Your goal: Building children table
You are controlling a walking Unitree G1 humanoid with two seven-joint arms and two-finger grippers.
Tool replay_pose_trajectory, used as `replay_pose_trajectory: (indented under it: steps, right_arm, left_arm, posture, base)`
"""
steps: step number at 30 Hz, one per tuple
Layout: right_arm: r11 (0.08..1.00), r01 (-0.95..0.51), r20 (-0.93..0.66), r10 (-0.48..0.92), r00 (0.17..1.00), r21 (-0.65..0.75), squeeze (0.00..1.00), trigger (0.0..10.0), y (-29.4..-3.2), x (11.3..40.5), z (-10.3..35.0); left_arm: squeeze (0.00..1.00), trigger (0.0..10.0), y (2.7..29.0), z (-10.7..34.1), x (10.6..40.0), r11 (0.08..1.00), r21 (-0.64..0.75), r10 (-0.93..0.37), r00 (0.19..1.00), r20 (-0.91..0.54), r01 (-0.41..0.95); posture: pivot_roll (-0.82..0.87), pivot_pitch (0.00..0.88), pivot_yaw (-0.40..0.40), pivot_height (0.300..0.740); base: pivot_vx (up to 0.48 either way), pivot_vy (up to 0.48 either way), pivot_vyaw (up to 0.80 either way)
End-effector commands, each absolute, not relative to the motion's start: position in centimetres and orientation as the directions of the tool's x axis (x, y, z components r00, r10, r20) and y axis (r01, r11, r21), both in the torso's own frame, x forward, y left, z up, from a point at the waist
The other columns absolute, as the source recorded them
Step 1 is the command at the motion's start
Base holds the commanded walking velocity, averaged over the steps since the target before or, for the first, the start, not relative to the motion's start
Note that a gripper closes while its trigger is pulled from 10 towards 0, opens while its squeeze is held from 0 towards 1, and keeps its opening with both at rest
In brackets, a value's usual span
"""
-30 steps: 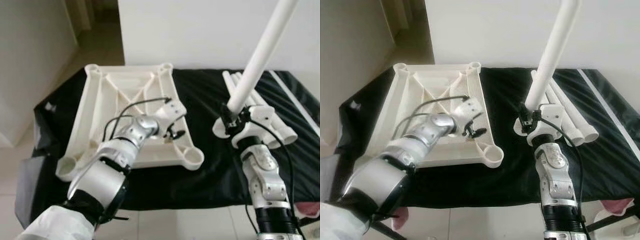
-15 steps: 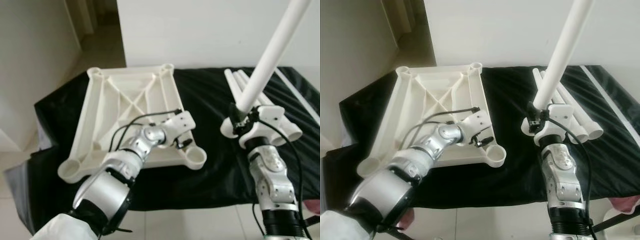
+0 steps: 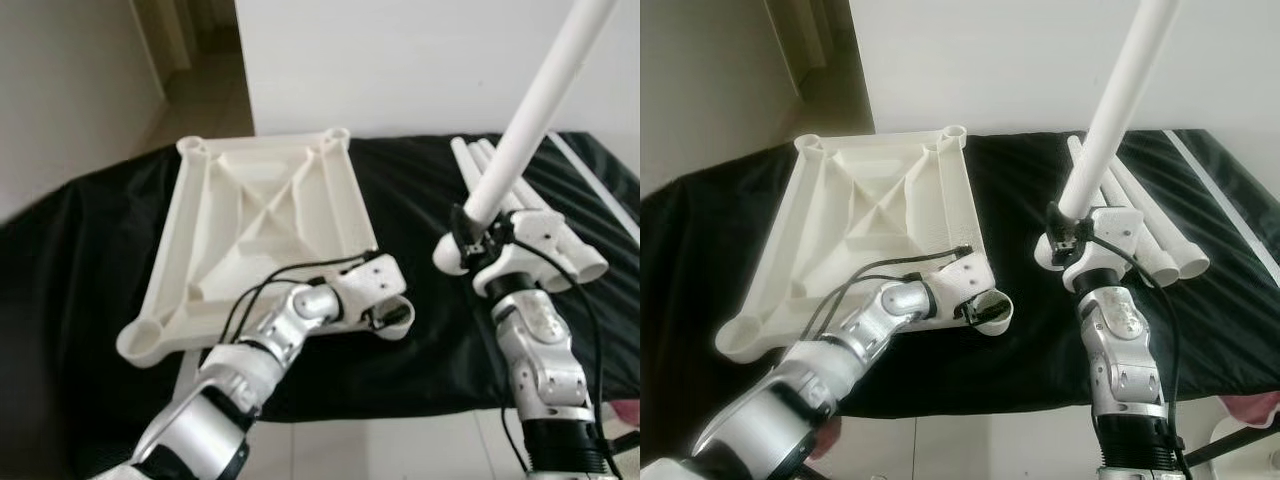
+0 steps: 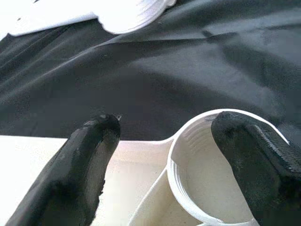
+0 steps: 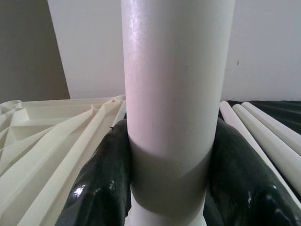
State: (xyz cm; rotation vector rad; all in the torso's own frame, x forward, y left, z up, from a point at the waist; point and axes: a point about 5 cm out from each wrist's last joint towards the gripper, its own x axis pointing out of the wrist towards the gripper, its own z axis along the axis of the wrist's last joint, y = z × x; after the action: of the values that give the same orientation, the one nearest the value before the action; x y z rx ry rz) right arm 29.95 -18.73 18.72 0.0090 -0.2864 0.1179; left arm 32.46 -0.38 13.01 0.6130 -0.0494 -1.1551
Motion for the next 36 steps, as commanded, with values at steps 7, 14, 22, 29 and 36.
replay_pose_trajectory:
  steps: [7, 14, 22, 29, 36]
  right_arm:
    - [0.988, -0.156, 0.306, 0.150, 0.940, -0.007, 0.00, 10.0, -18.1, 30.5, 19.3]
    - [0.987, -0.162, 0.302, 0.157, 0.940, -0.010, 0.00, 10.0, -18.1, 30.7, 19.1]
    - [0.982, -0.188, 0.301, 0.179, 0.937, 0.001, 0.00, 10.0, -17.6, 30.9, 19.1]
    - [0.961, -0.275, 0.322, 0.259, 0.911, 0.005, 0.00, 10.0, -16.3, 31.2, 19.6]
    - [0.929, -0.371, 0.283, 0.355, 0.891, 0.003, 0.00, 10.0, -15.8, 31.2, 19.4]
  left_arm:
    - [0.00, 10.0, 1.0, 13.1, 33.0, 0.019, 0.277, -0.880, 0.148, -0.452, 0.961]
    - [0.00, 10.0, 3.6, 15.4, 35.3, 0.347, 0.124, -0.892, 0.368, -0.261, 0.930]
    - [0.00, 10.0, 6.4, 15.1, 34.8, 0.385, 0.127, -0.882, 0.405, -0.240, 0.914]
    - [0.00, 10.0, 8.7, 17.0, 37.4, 0.611, 0.137, -0.765, 0.626, -0.152, 0.780]
    - [0.00, 10.0, 10.0, 19.9, 38.4, 0.695, 0.127, -0.707, 0.705, -0.060, 0.708]
  posture:
    - [0.01, 0.000, 0.031, 0.740]
    - [0.02, 0.000, 0.025, 0.740]
    - [0.05, 0.000, -0.002, 0.740]
    - [0.07, 0.000, -0.030, 0.740]
    - [0.08, 0.000, -0.051, 0.740]
  base:
    - [0.000, 0.000, 0.00]
    - [0.000, 0.000, 0.00]
    - [0.000, 0.000, 0.00]
    - [0.000, 0.000, 0.00]
    - [0.000, 0.000, 0.00]
